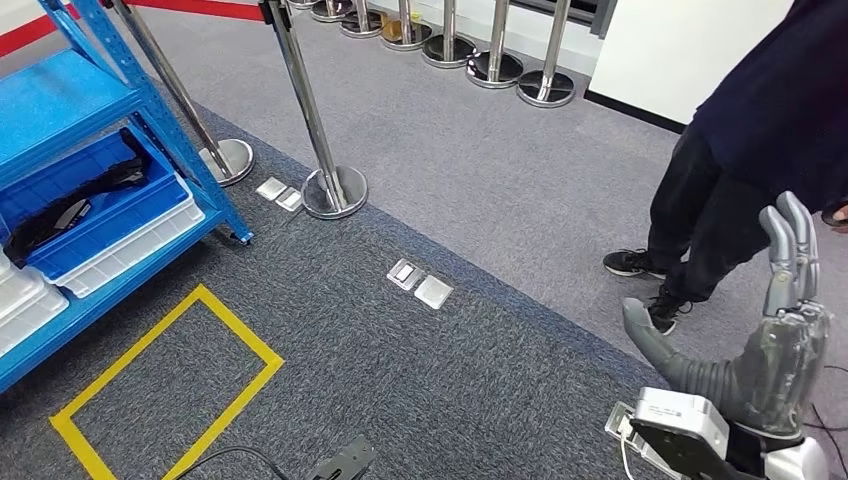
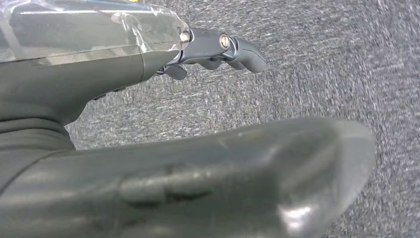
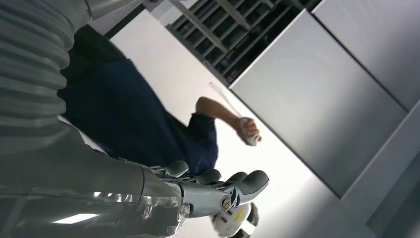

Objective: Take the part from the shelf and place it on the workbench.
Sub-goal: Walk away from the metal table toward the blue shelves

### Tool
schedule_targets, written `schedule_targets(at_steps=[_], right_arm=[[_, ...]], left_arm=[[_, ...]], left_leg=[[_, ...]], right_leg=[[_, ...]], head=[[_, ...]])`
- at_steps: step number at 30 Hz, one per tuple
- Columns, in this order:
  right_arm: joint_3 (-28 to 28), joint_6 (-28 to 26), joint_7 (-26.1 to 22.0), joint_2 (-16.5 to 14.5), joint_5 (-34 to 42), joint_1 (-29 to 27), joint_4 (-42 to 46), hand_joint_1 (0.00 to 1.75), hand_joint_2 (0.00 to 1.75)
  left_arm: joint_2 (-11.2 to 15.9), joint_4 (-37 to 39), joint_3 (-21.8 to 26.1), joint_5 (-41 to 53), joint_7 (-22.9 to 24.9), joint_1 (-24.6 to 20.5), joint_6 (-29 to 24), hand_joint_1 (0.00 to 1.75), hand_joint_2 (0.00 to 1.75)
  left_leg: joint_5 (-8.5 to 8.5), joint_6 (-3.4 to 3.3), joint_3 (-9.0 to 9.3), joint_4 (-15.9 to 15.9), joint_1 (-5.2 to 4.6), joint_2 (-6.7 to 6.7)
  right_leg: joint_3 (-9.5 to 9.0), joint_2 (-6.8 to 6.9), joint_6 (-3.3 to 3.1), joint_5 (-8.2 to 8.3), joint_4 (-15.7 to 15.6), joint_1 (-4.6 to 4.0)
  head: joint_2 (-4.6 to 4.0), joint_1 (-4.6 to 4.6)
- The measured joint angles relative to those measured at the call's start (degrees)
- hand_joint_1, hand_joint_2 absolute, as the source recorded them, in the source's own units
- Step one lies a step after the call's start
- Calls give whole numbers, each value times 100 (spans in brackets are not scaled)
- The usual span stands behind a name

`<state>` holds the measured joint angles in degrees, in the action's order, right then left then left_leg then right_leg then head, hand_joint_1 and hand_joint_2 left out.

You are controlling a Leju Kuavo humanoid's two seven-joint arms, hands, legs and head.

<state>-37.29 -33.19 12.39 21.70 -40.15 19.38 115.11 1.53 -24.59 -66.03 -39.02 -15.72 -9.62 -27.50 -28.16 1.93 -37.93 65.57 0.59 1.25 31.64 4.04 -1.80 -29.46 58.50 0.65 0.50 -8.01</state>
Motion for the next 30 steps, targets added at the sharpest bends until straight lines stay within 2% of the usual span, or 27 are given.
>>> schedule_targets(at_steps=[2,3,5,6,8,9,10,11,12,13,14,16,17,18,19,20,21,23,24,25,26,27,28,29,30], right_arm=[[0,5,0,1,0,12,2,0,175],[0,10,0,1,0,20,2,0,175],[1,18,0,-4,0,38,3,0,175],[2,21,0,-5,0,46,5,0,175],[4,23,0,-5,0,59,10,0,175],[4,25,1,-3,0,59,13,0,175],[4,26,3,-2,0,55,14,0,175],[4,28,7,-1,0,48,14,0,175],[4,30,12,0,-1,43,14,0,175],[4,31,16,0,-2,40,14,0,175],[4,33,19,0,-3,39,14,0,175],[5,37,21,0,-7,39,15,0,175],[6,41,26,0,-8,38,16,0,175],[7,46,31,0,-9,37,17,0,175],[8,52,36,0,-11,39,18,0,175],[8,58,39,-1,-13,45,19,0,175],[9,63,39,-1,-15,53,19,0,175],[10,71,42,-1,-19,63,19,0,175],[10,74,44,-1,-21,62,19,0,175],[11,74,48,0,-23,59,19,0,175],[11,75,52,0,-24,57,19,0,175],[11,75,56,0,-26,53,19,0,175],[11,75,58,0,-28,52,19,0,175],[11,75,61,0,-34,51,19,0,175],[11,75,62,0,-42,51,19,0,175]], left_arm=[[0,0,0,-4,0,-7,2,0,0],[0,1,0,-7,0,-5,2,0,0],[0,1,0,-12,0,3,2,0,0],[0,2,0,-13,-2,5,-1,0,0],[1,1,2,-17,-6,-9,-5,0,0],[0,1,2,-19,-8,-17,-4,0,0],[-1,1,2,-20,-9,-21,-2,0,0],[-3,1,2,-21,-10,-19,1,0,0],[-4,1,1,-22,-10,-14,4,0,0],[-4,2,0,-26,-11,-8,6,0,0],[-4,2,0,-32,-11,-6,7,0,0],[-5,1,0,-43,-9,-11,-1,0,0],[-6,0,0,-46,-7,-13,-5,0,0],[-7,0,0,-48,-5,-11,-10,0,0],[-7,0,0,-50,-4,-6,-13,0,0],[-6,1,0,-50,-3,3,-15,0,0],[-5,1,0,-49,-2,10,-16,0,0],[-6,1,0,-45,1,4,-17,0,0],[-7,0,0,-42,2,-4,-16,0,0],[-8,0,0,-38,2,-9,-14,0,0],[-9,0,-1,-36,2,-9,-9,0,0],[-8,0,-1,-33,2,-3,-2,0,0],[-8,1,-2,-31,2,3,8,0,0],[-7,1,-2,-30,2,7,18,0,0],[-7,1,-2,-29,2,8,27,0,0]], left_leg=[[199,-69,284,-591,-62,207],[198,-100,305,-670,-93,242],[213,-163,308,-705,-113,131],[228,-198,332,-747,-103,79],[264,-270,388,-831,-67,-30],[270,-290,397,-845,-65,-84],[270,-303,398,-844,-64,-145],[267,-309,398,-838,-65,-213],[261,-310,398,-827,-64,-284],[253,-308,399,-812,-61,-359],[239,-297,401,-790,-54,-436],[196,-247,375,-711,-44,-583],[181,-213,346,-672,-36,-650],[176,-180,315,-646,-27,-707],[183,-147,291,-638,-19,-760],[192,-114,281,-651,-5,-811],[177,-84,278,-632,-6,-787],[9,-23,171,-359,-21,-554],[-146,2,42,-63,-21,-388],[-312,26,-137,304,-13,-276],[-441,42,-310,650,-1,-223],[-489,48,-421,864,6,-198],[-438,45,-431,877,8,-184],[-292,31,-322,658,6,-165],[-90,6,-121,268,-2,-106]], right_leg=[[-37,98,54,-41,6,-19],[-47,141,83,-53,5,-26],[-76,214,145,-76,-13,-18],[-87,164,173,-119,16,-7],[34,-91,208,-344,351,17],[191,-242,214,-511,682,24],[394,-325,221,-669,1064,27],[581,-365,230,-760,1387,28],[702,-382,239,-748,1553,30],[725,-391,242,-626,1510,35],[643,-414,244,-409,1250,46],[365,-624,252,-15,516,84],[273,-729,250,83,272,98],[235,-808,242,105,159,97],[230,-808,221,94,149,83],[226,-748,188,103,143,79],[205,-681,153,113,116,75],[150,-526,78,131,53,81],[130,-448,49,128,37,71],[120,-372,27,120,32,57],[115,-297,15,110,33,44],[109,-226,9,100,34,35],[101,-157,11,88,34,30],[85,-93,17,73,35,28],[60,-34,29,55,34,26]], head=[[0,-2],[0,-1],[0,-3],[0,3],[0,24],[0,43],[0,55],[0,63],[0,73],[0,77],[0,79],[0,97],[0,104],[0,107],[0,106],[0,98],[0,90],[0,46],[0,22],[0,2],[0,-3],[0,-8],[0,-13],[0,-17],[0,-21]])
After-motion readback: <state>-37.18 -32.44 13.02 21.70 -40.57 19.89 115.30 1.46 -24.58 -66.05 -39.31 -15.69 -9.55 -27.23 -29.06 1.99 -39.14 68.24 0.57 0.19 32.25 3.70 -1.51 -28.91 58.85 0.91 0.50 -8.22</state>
